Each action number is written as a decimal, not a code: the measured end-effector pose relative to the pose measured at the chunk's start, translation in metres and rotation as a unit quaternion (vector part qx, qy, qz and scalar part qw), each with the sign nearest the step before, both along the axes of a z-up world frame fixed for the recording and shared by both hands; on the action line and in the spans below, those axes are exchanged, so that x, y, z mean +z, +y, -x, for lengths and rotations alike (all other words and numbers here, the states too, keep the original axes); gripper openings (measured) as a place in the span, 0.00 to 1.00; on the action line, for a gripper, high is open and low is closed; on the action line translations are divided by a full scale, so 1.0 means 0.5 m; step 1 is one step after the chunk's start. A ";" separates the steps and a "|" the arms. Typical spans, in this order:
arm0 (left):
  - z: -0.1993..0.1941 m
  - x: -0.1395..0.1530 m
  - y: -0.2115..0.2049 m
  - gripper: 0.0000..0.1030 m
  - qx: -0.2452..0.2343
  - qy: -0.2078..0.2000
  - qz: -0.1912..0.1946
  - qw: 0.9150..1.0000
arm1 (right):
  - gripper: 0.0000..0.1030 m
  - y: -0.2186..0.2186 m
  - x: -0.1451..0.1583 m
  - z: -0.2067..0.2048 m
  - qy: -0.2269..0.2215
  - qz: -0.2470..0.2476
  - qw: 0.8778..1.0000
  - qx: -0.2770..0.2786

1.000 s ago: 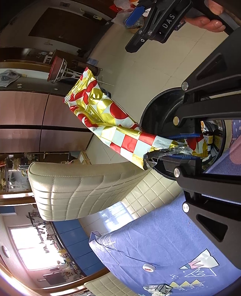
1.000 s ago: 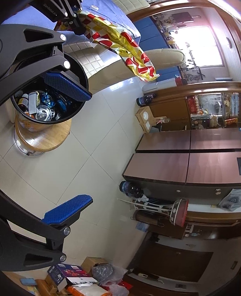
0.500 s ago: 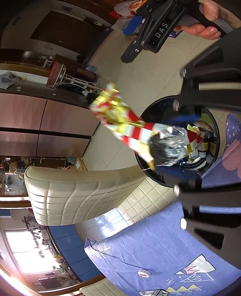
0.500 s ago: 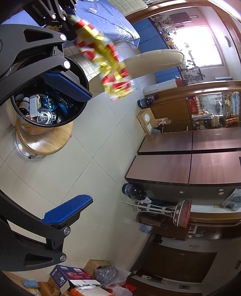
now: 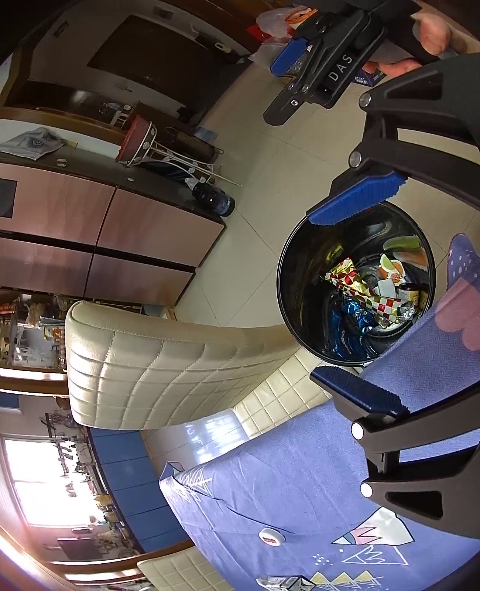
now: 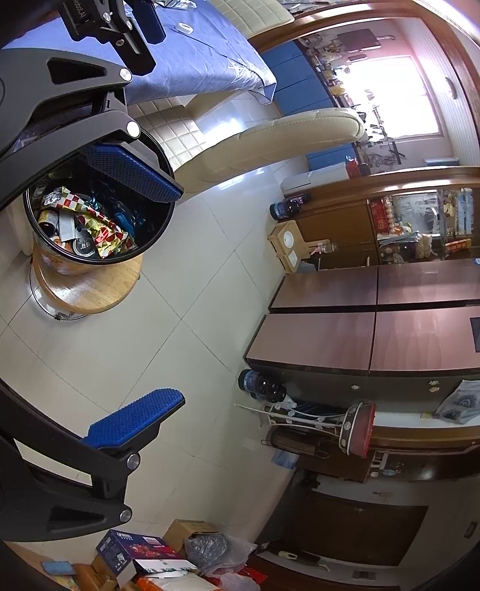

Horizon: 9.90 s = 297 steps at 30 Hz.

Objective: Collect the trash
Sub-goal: 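Open the left gripper over the bin to drop the checkered wrapper, then move both tools back over the table toward the remaining trash, then grasp the blue cylindrical can with left gripper while right grasps green-white milk carton, then carry the blue can and milk carton with both grippers over the black bin, then open the right gripper over the bin to drop the milk carton, then open the left gripper over the bin to drop the blue can, then move both tools back over the table toward the tissue and cap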

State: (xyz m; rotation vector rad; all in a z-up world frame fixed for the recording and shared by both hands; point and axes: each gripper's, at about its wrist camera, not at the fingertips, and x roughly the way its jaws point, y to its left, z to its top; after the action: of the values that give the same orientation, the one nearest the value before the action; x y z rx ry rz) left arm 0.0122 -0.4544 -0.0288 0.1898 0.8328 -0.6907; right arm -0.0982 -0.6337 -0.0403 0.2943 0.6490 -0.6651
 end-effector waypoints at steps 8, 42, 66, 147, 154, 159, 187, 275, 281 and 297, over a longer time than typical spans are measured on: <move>0.006 0.020 0.029 0.75 0.008 -0.019 0.001 1.000 | 0.97 0.033 0.020 -0.004 -0.002 0.011 1.000 0.010; -0.078 0.071 0.409 0.75 0.142 -0.043 0.037 0.988 | 0.97 0.426 0.115 -0.177 -0.003 0.092 0.983 0.158; -0.235 0.000 0.919 0.75 0.355 -0.052 -0.027 0.933 | 0.88 0.886 0.002 -0.521 0.063 0.041 0.932 0.356; -0.053 0.090 0.389 0.70 0.158 -0.155 -0.042 0.974 | 0.55 0.426 0.092 -0.171 0.005 0.093 0.973 0.209; -0.037 0.088 0.312 0.70 0.129 -0.157 -0.043 0.978 | 0.55 0.357 0.086 -0.138 0.004 0.089 0.979 0.182; -0.027 0.086 0.269 0.70 0.109 -0.159 -0.046 0.980 | 0.55 0.317 0.083 -0.120 0.005 0.082 0.983 0.165; -0.013 0.073 0.103 0.70 0.041 -0.158 -0.050 0.985 | 0.55 0.175 0.055 -0.094 0.010 0.055 0.991 0.120; -0.011 0.009 -0.097 0.86 -0.028 -0.100 -0.055 0.993 | 0.45 -0.016 -0.030 -0.070 0.039 -0.007 0.998 0.052; -0.027 0.023 -0.050 0.86 -0.011 -0.102 -0.046 0.994 | 0.55 0.026 -0.019 -0.093 0.037 0.003 0.997 0.067; -0.081 0.065 0.119 0.86 0.046 -0.102 -0.014 0.994 | 0.91 0.164 0.047 -0.153 0.023 0.049 0.995 0.087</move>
State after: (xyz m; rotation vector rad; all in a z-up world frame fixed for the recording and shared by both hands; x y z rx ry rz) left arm 0.0529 -0.3952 0.0040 0.2405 0.6511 -0.5625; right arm -0.0217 -0.5517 -0.0168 0.1301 0.6750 -0.5347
